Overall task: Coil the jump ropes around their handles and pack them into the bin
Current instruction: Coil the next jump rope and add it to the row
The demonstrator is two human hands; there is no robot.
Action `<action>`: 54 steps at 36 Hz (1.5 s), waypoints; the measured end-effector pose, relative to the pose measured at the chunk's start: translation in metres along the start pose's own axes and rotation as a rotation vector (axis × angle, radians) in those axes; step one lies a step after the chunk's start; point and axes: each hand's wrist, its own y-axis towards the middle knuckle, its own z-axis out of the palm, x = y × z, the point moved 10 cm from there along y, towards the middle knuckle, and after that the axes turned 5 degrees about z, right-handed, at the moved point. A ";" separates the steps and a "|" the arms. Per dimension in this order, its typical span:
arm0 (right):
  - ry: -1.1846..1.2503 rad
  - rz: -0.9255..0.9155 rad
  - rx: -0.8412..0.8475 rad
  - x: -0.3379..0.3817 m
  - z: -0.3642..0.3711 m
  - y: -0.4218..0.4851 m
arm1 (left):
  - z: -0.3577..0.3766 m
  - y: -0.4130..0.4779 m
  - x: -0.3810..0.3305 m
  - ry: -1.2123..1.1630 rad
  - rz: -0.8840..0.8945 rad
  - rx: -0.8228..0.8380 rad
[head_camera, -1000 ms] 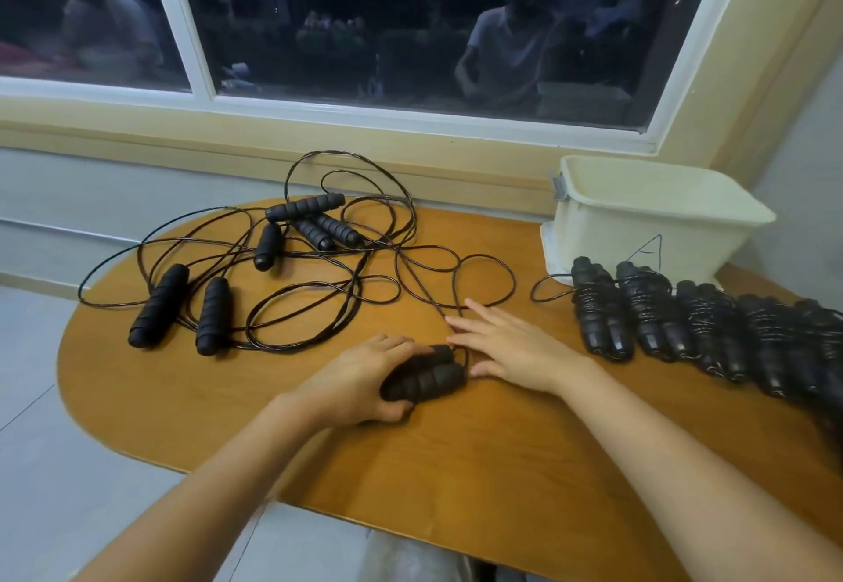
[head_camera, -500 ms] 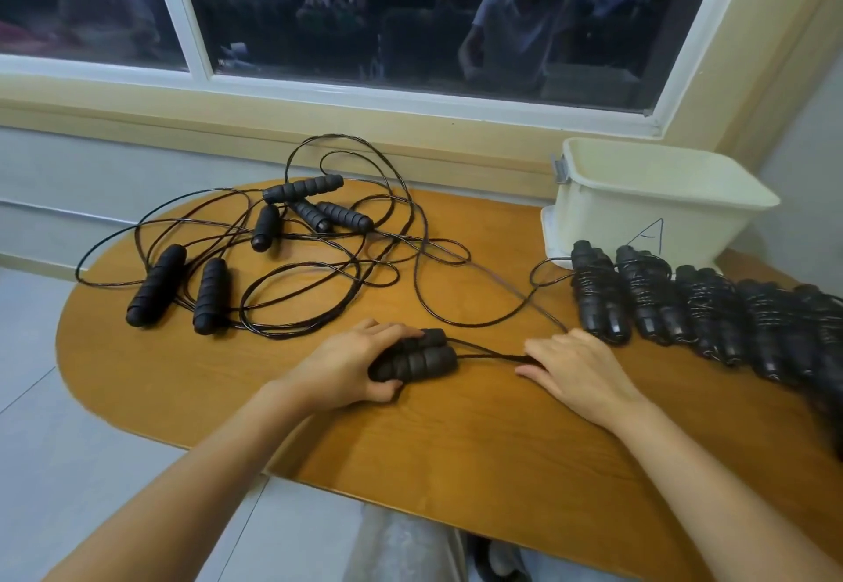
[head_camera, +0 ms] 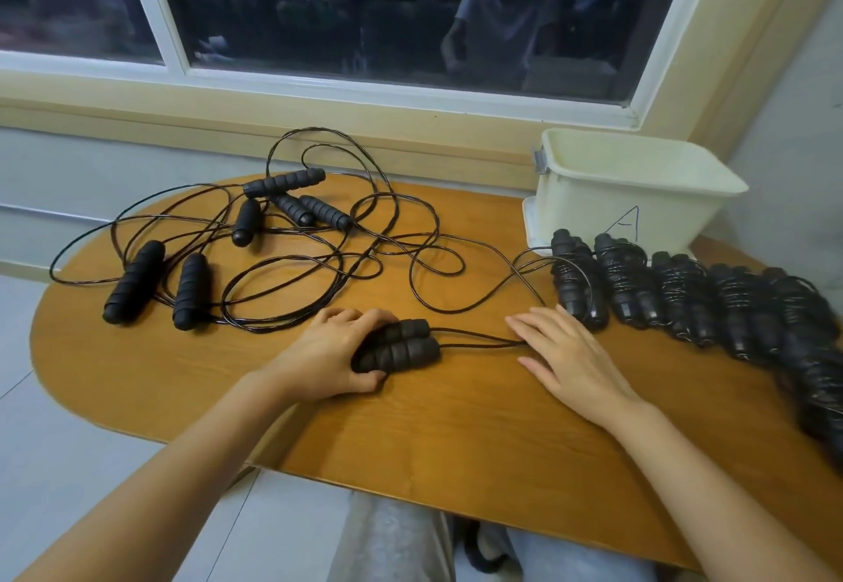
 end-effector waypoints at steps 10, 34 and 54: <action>0.279 -0.001 0.077 0.077 0.013 0.039 | -0.003 -0.007 -0.006 0.038 0.031 -0.038; 0.184 0.142 0.111 0.044 0.010 0.036 | 0.000 -0.047 0.014 -0.152 0.096 -0.082; -0.047 -0.124 -0.174 0.096 -0.020 -0.033 | 0.004 -0.004 -0.012 -0.035 -0.102 -0.133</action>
